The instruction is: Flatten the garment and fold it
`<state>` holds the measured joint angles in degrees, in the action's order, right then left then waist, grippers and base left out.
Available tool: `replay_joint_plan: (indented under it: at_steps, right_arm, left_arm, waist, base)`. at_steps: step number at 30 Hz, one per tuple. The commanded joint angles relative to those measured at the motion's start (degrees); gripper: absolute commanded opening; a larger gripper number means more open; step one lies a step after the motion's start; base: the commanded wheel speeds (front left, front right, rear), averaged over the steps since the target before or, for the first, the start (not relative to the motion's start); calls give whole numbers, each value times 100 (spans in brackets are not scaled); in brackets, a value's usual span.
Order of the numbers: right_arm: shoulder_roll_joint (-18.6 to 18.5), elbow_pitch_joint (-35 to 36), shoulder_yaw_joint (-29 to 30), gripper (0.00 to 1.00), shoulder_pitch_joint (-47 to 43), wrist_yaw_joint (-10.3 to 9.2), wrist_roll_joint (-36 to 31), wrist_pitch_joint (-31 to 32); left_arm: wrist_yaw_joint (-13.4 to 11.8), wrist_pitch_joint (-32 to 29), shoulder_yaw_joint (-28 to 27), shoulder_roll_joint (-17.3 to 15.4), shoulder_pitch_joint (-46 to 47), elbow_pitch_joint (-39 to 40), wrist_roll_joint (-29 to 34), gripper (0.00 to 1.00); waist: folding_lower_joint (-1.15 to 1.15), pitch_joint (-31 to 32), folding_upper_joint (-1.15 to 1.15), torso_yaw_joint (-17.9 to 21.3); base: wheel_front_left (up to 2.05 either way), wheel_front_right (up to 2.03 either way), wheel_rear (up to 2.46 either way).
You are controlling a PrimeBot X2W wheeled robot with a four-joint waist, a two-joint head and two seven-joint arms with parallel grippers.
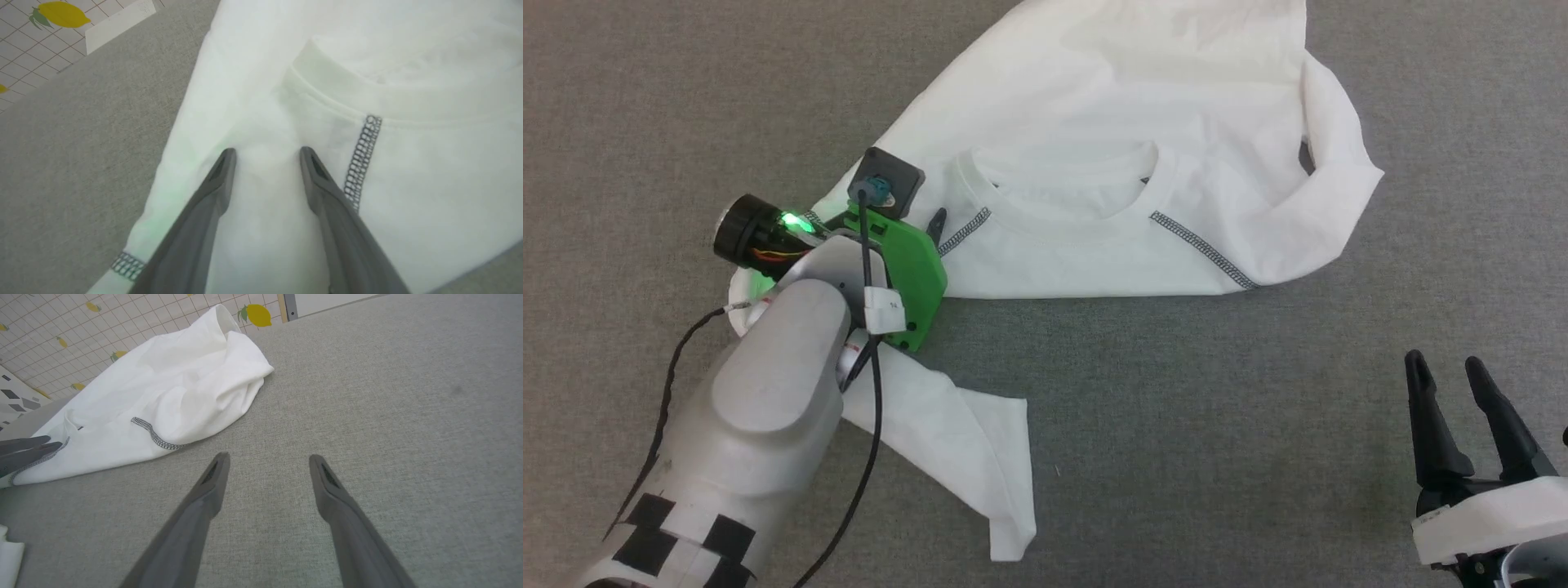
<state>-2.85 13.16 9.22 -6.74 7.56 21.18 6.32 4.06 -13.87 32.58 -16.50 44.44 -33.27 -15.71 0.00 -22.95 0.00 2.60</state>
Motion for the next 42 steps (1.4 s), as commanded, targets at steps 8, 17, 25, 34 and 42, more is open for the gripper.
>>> replay_joint_plan:
  at_steps: [8, 17, 25, 34, 42]
  right_arm:
    - [-3, 96, 70, 100, 129, -8, -65, 64]
    - [-3, 96, 101, 100, 66, -8, -83, 106]
    - [-3, 99, 75, 100, -110, -8, -79, 158]
    - [-3, -37, 17, 100, -277, -8, 18, 105]
    - [-3, -116, 31, 100, -366, -8, 39, 95]
  left_arm:
    - [129, 480, 153, 166, 15, -350, -133, 0]
    - [158, 1281, 122, 288, 57, -116, -301, 0]
    - [-238, 1536, 175, 129, -754, 1613, -255, 0]
    - [-1371, 1935, 290, -192, -3297, 3680, -181, 0]
    - [-1194, 1752, 691, -225, -4541, 3517, -795, 20]
  waist:
    - [0, 28, 0, -63]
    - [0, 291, 0, -211]
    - [0, 694, 0, -394]
    - [0, 1108, 0, -553]
    - [0, 1324, 0, -776]
  base:
    - [0, 0, 0]
    - [0, 0, 0]
    - [0, 0, 0]
    - [0, 0, 0]
    - [0, 0, 0]
